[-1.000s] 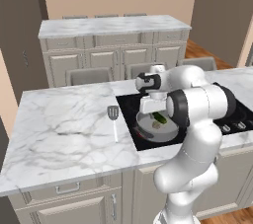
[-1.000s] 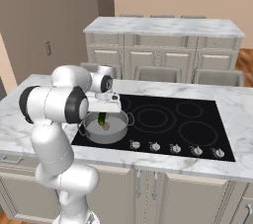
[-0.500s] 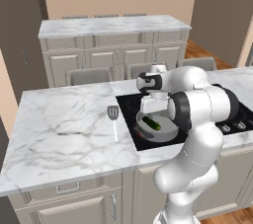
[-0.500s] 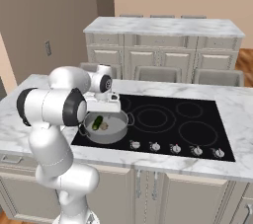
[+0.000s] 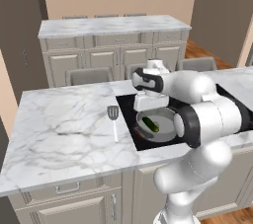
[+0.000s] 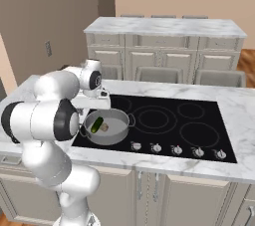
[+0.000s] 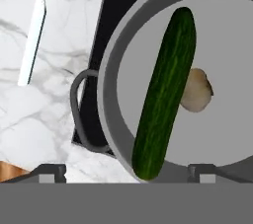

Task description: Put the cucumber and garlic in the pot. Retrieve the spatula and lightly stir the vegetables in the pot.

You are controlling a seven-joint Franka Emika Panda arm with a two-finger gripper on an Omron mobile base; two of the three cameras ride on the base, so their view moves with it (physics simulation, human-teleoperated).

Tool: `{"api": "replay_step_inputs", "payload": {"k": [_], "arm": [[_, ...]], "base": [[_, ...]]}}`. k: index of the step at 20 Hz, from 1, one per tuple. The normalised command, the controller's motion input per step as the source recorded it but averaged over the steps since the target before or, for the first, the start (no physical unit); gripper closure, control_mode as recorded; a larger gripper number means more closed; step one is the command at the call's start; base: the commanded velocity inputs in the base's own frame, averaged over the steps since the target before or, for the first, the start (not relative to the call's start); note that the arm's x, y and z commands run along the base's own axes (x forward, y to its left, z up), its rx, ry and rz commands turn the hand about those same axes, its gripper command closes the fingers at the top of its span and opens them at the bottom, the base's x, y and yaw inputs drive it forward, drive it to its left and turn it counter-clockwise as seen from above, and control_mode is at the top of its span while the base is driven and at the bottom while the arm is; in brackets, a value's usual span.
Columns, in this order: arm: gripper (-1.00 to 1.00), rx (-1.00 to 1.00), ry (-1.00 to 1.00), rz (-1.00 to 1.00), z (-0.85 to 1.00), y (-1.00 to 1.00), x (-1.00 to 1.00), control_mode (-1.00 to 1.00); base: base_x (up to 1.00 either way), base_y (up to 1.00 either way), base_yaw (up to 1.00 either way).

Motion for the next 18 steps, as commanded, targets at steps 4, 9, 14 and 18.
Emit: {"api": "replay_step_inputs", "payload": {"k": [4,9,14,18], "arm": [[-1.0,0.0,-0.17,-0.05,0.24,0.84,-0.26,-1.0],[-1.0,0.0,-0.09,-0.07,0.19,0.98,-0.11,-1.0],[-1.0,0.0,0.05,-0.16,-0.33,0.54,0.27,-1.0],[-1.0,0.0,0.06,-0.14,-0.34,0.09,0.39,-1.0]], "base": [[0.0,0.0,0.0],[0.0,0.0,0.0],[0.0,0.0,0.0],[0.0,0.0,0.0]]}}
